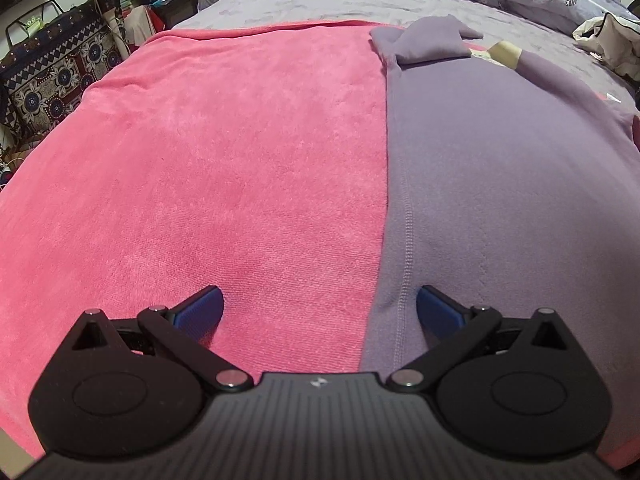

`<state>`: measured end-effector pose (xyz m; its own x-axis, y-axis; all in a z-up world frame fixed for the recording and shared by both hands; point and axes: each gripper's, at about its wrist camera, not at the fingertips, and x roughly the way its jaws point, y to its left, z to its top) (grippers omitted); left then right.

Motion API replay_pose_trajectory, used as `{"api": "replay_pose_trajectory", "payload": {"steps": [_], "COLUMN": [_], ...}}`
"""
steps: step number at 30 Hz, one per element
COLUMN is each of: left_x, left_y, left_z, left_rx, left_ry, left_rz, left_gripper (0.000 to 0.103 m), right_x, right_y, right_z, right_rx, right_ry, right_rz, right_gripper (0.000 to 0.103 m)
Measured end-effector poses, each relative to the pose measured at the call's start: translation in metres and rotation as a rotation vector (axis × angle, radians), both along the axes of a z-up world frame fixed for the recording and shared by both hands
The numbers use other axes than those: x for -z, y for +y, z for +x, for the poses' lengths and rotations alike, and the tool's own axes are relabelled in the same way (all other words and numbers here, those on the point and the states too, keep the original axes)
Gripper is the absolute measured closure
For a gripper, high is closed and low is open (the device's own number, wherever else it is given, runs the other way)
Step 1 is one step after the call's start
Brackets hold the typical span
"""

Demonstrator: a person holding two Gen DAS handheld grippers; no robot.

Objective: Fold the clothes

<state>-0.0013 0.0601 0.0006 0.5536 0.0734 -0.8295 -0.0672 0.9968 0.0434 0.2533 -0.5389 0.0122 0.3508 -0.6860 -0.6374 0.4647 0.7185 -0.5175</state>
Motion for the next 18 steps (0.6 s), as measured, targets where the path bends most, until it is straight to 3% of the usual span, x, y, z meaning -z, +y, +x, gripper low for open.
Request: {"api": "replay_pose_trajectory", "payload": {"steps": [1,2,3,5,7,10,13,15,16,18], "left_x": [0.0,-0.001,-0.001,-0.003,-0.003,-0.002,-0.001,-0.001,-0.001,-0.002], "left_y": [0.0,0.001,0.001,0.003,0.004,0.005,0.003,0.003,0.004,0.005], "left_z": [0.001,0.002,0.004,0.008,0.012,0.014,0.013,0.013,0.013,0.013], "left_rx": [-0.001,0.001,0.002,0.006,0.005,0.006,0.005,0.005,0.007,0.011], "left_ry": [0.004,0.014,0.025,0.046,0.072,0.081,0.074,0.075,0.078,0.082], "left_rz": [0.0,-0.002,-0.004,-0.008,-0.02,-0.023,-0.016,-0.016,-0.018,-0.02], "left_gripper": [0.0,0.0,0.0,0.0,0.0,0.0,0.0,0.0,0.0,0.0], "right_x": [-0.001,-0.006,-0.012,-0.026,-0.04,-0.04,-0.019,0.004,0.019,0.042], "right_y": [0.004,0.015,0.027,0.06,0.093,0.158,0.231,0.276,0.291,0.292], "right_z": [-0.005,-0.008,-0.011,-0.006,0.0,0.022,0.032,0.031,0.032,0.046], "right_rx": [0.006,-0.025,-0.06,-0.218,-0.376,-0.565,-0.768,-0.88,-0.902,-0.828], "right_ry": [-0.019,-0.055,-0.092,-0.161,-0.225,-0.197,-0.136,-0.042,-0.006,0.01], "right_rz": [0.029,0.056,0.086,0.178,0.268,0.335,0.35,0.253,0.142,-0.065], "right_gripper": [0.089,0.074,0.049,0.022,0.016,0.013,0.012,0.013,0.013,0.008]}}
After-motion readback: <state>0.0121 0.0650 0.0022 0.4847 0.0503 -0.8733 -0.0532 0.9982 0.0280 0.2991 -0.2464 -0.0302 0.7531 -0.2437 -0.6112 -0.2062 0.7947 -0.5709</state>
